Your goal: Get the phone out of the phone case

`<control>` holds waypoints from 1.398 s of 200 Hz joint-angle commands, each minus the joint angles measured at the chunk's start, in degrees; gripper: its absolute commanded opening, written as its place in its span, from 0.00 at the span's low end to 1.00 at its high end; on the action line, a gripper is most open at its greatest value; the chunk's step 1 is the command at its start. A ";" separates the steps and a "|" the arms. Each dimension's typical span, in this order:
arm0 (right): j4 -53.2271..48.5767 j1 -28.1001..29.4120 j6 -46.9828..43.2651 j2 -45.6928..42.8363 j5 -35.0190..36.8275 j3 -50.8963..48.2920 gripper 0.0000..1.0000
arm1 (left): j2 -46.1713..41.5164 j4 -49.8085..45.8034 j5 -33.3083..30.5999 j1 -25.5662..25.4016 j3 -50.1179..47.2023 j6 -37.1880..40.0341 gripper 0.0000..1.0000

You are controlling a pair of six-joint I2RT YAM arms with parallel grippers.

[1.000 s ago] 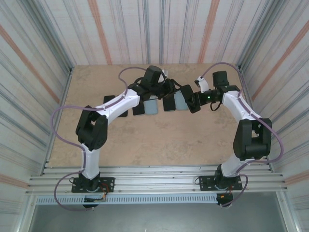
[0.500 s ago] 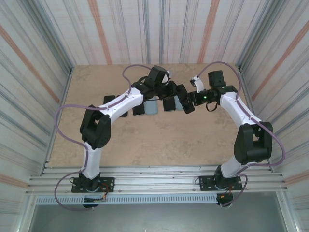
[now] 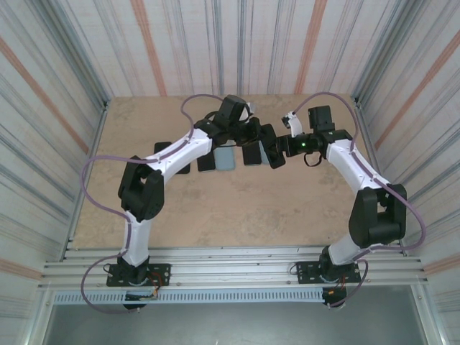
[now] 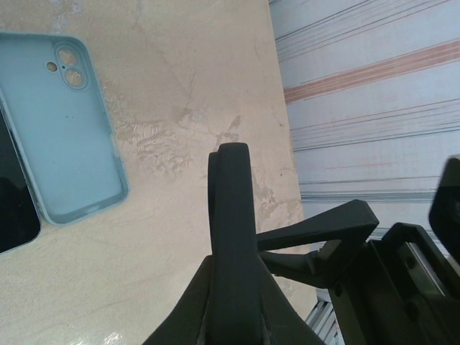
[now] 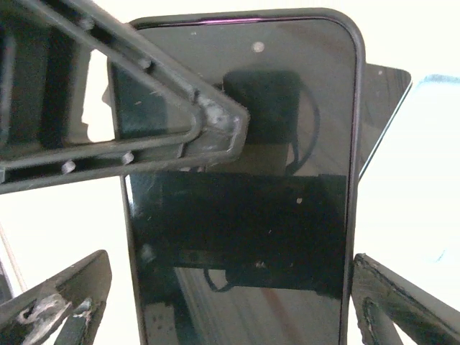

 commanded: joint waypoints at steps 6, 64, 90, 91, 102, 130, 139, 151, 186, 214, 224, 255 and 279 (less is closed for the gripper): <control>5.44 -0.84 6.14 -6.24 -0.61 -2.79 0.90 | -2.98 5.08 3.70 2.42 1.38 -2.40 0.11; 25.56 -4.17 31.20 -17.70 -1.53 -15.11 0.84 | -7.70 18.18 9.77 8.31 -3.83 -12.96 0.11; 37.44 -2.64 43.13 -20.62 -1.08 -21.27 0.78 | -9.22 23.95 11.84 10.34 -5.89 -18.93 0.11; 37.91 -2.53 43.48 -20.68 -0.99 -21.46 0.78 | -9.30 24.16 11.96 10.42 -5.96 -19.20 0.11; 42.09 -1.20 47.00 -21.21 -0.36 -23.17 0.76 | -9.86 26.76 12.54 11.01 -7.13 -21.59 0.11; 49.09 2.28 52.82 -20.63 1.82 -24.57 0.68 | -11.27 30.69 13.10 11.65 -8.92 -25.67 0.11; 51.94 3.09 54.80 -20.03 2.54 -24.93 0.65 | -11.60 31.65 13.34 11.73 -9.17 -26.68 0.11; 55.47 4.02 57.43 -19.10 3.27 -25.32 0.62 | -11.91 32.96 13.46 11.79 -9.51 -28.37 0.11; 62.05 5.39 61.00 -16.65 4.26 -25.59 0.52 | -11.72 37.71 14.79 12.00 -9.58 -33.07 0.11; 65.52 5.49 62.77 -15.10 3.77 -25.07 0.44 | -11.98 38.61 15.40 12.09 -9.29 -34.32 0.11; 65.82 5.58 62.90 -14.66 3.67 -24.57 0.42 | -12.16 38.63 15.45 12.09 -9.19 -34.44 0.11; 69.30 5.67 64.72 -13.05 3.10 -23.58 0.37 | -12.27 38.65 15.49 12.09 -9.09 -34.33 0.10; 70.83 5.66 65.44 -12.37 2.80 -23.58 0.32 | -12.27 39.19 15.50 12.09 -9.18 -34.91 0.10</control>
